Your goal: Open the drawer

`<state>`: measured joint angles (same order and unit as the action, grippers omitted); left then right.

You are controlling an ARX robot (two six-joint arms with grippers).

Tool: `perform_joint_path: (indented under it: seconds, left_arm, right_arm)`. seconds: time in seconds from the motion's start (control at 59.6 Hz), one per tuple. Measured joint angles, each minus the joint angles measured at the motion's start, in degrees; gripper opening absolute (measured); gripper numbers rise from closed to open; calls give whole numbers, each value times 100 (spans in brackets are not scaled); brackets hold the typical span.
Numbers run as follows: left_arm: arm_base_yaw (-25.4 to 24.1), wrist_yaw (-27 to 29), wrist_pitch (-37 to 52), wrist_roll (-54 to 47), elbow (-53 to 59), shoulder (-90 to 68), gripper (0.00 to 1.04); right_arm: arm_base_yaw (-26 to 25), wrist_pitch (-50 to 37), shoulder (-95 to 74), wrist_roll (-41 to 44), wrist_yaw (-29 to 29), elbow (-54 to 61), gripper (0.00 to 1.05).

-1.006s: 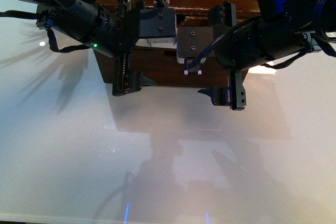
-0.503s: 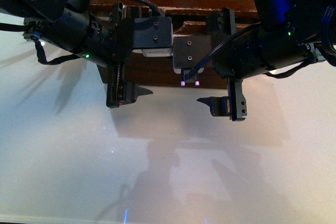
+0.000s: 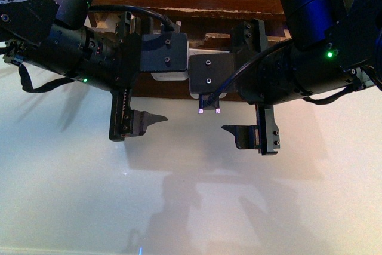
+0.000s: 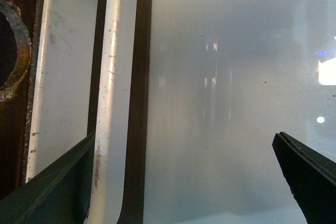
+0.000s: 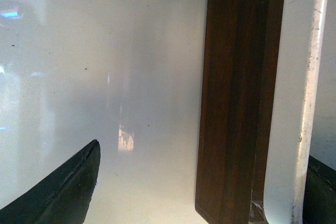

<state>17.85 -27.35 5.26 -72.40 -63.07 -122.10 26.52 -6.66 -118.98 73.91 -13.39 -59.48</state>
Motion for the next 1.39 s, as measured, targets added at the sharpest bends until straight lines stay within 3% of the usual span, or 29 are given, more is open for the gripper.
perform_joint_path:
  seconds: [0.57, 1.392]
  left_arm:
    - [2, 35, 229, -66, 872, 551, 96]
    - [17, 39, 184, -170, 1036, 667, 96]
  right_arm:
    - [413, -297, 275, -481, 315, 562, 96]
    - [595, -323, 372, -625, 402, 715, 96]
